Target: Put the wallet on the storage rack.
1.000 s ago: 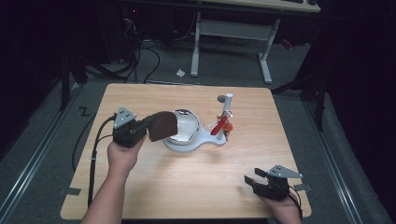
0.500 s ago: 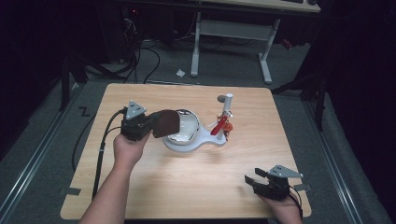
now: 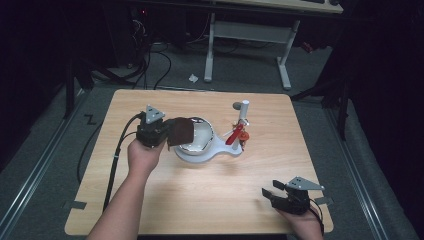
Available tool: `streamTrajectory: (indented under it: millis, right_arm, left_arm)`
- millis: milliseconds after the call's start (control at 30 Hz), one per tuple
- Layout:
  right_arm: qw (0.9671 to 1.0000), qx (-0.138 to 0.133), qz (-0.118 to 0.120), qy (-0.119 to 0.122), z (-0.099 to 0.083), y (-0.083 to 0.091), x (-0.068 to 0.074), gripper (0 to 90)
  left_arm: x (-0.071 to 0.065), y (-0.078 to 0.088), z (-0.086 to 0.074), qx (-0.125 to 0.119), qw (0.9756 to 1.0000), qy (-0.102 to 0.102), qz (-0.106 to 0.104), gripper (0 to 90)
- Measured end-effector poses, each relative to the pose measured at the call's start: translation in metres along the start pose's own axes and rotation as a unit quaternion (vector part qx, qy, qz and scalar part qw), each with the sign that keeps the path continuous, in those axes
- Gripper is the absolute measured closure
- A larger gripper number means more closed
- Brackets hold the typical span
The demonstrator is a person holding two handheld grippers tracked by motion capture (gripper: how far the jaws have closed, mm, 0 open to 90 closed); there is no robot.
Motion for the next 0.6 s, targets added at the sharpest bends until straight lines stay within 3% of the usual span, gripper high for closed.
streamTrajectory:
  millis: [600]
  right_arm:
    - [1.0000, 0.005, 0.003, -0.002, -0.001, -0.001, 0.000, 40.4]
  left_arm:
    - [-0.013, -0.020, 0.001, 0.007, 0.9999, 0.005, 0.010, 86.8]
Point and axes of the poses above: each handheld gripper's, and its own axes: y roughly backward along the jaws, z roughly out of its top, x roughly to its left, the point moved 3 cm from there along -y, roughly forward along the jaws, and after that the axes turned 7 degrees about -x, right-handed, at the moved point
